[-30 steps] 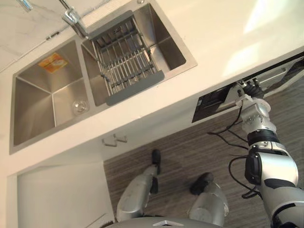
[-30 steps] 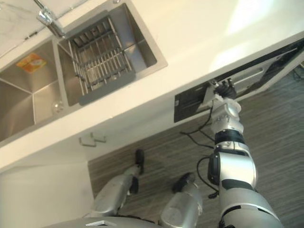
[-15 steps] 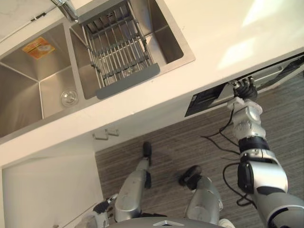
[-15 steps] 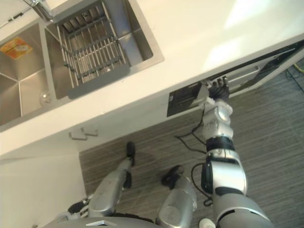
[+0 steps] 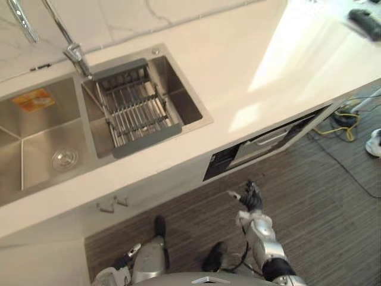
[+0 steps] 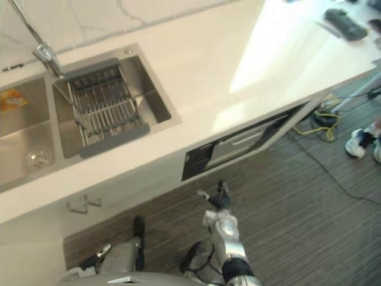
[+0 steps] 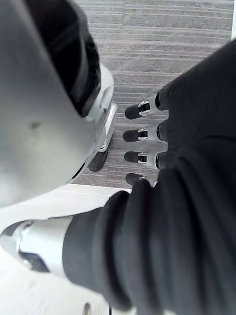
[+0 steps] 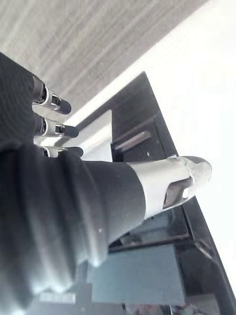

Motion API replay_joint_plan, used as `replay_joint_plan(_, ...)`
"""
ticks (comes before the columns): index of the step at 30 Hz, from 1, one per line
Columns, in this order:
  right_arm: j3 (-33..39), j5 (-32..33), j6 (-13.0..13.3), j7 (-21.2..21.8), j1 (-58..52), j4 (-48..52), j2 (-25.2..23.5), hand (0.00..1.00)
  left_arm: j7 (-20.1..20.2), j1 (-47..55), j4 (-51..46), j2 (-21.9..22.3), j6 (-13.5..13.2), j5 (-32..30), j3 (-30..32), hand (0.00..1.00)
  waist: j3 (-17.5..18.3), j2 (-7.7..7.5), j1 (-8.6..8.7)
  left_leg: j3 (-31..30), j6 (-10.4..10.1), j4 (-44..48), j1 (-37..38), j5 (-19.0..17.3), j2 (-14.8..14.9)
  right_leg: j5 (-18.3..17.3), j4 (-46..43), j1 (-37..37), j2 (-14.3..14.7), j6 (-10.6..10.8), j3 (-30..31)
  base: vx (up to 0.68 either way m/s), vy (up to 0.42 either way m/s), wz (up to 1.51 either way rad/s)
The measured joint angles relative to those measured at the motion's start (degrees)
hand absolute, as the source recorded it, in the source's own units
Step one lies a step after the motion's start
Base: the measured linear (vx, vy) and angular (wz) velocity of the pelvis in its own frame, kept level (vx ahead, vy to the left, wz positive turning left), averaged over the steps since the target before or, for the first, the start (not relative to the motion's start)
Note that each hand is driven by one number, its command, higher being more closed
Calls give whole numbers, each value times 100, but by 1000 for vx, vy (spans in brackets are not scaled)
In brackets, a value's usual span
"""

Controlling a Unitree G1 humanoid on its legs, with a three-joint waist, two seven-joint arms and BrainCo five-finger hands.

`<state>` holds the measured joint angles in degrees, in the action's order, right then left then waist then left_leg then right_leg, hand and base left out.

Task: Walk over to the sink, pick up the cup, carry it to the dishwasher, place the cup inside the dishwasher, then close the dishwasher door

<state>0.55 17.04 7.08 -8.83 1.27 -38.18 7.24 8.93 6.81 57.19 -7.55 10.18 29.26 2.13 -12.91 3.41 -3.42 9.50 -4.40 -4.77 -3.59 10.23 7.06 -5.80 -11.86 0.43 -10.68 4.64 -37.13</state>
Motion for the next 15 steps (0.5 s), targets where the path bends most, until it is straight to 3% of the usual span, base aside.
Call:
replay_joint_plan(3, 63, -172, -385, 566, -39, -1094, -2, 0, 11, 54, 46, -44, 100, 251, 18, 0, 152, -135, -8, 105, -8, -1, 225, -116, -14, 138, 342, 289, 59, 57, 26, 90, -10, -15)
replay_joint_plan(6, 315, -338, -606, 1007, -94, -1917, -75, 0, 3, 75, 206, -40, 107, 571, 177, 0, 291, -243, -33, 170, 0, -3, 316, -215, -64, 195, 501, 404, 38, 131, 23, 89, 5, -9)
replay_joint_plan(8, 521, -561, -912, 1171, -115, -2172, -80, 0, -20, 74, 263, -49, 113, 616, 239, 0, 296, -296, -29, 170, 45, -3, 415, -273, -167, 92, 306, 448, -108, 199, 11, 90, 36, 7)
replay_joint_plan(11, 829, -613, -1473, 1251, -111, -2361, -57, 0, -70, 55, 277, -121, 195, 553, 239, 0, 255, -486, -31, -1, 199, -4, 627, -432, -479, -222, -496, 565, -632, 339, -87, 80, 69, 32)
replay_joint_plan(12, 915, -612, -1521, 1241, -101, -2357, -19, 0, -75, 42, 298, -129, 234, 518, 225, 0, 249, -497, -29, -97, 245, -5, 694, -472, -568, -241, -849, 546, -787, 314, -34, 122, 113, 71)
replay_joint_plan(13, 925, -608, -1612, 1191, -93, -2355, 57, 0, -62, 55, 298, -134, 322, 385, 214, 0, 237, -474, -16, -326, 312, -4, 844, -515, -639, -117, -1341, 530, -917, 123, 262, 110, 100, 67)
replay_joint_plan(15, 937, -609, -1646, 1132, -92, -2344, 51, 0, -62, 71, 279, -165, 400, 318, 202, 0, 230, -399, 21, -627, 369, -3, 988, -531, -594, 74, -1818, 424, -901, -188, 681, 124, 51, 76)
